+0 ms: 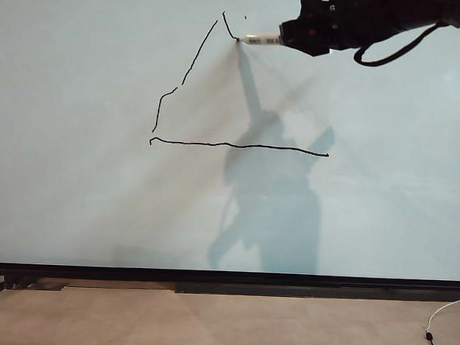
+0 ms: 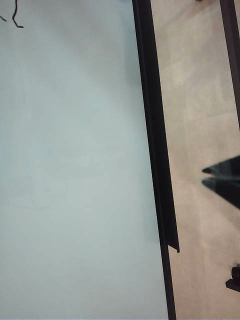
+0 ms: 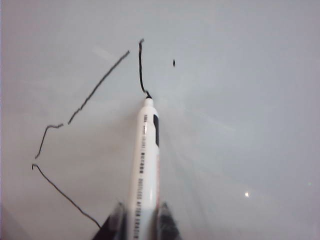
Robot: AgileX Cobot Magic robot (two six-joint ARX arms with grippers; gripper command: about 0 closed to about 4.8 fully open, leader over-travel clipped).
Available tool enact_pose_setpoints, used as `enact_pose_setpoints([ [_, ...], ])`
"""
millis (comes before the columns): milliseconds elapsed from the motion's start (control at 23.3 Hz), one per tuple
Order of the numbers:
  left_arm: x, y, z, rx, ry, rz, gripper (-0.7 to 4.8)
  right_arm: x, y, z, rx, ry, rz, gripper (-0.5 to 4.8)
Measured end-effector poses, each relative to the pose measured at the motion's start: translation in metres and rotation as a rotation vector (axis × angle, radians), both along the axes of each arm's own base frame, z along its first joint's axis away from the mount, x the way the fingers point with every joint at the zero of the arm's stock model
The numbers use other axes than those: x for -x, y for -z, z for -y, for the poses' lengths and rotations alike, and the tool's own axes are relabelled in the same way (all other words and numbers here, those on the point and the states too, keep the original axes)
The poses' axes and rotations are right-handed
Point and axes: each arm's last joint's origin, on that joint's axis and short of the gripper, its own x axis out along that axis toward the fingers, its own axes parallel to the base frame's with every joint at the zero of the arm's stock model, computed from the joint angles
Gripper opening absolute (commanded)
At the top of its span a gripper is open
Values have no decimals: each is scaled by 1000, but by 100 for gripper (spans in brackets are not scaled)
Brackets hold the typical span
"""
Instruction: Pick up the pen on the shelf to the right of the whiteboard and draw a triangle.
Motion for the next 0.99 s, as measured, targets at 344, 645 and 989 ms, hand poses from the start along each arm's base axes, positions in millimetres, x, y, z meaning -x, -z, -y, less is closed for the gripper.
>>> enact_pose_setpoints([
  [344, 0, 0, 0, 0, 0, 0, -5, 4, 15, 11, 13, 45, -32, -5],
  [645, 0, 0, 0, 0, 0, 0, -5, 4, 17, 16, 15, 57, -35, -5],
  [989, 0, 0, 0, 0, 0, 0, -5, 5, 29, 25, 25, 84, -63, -5],
])
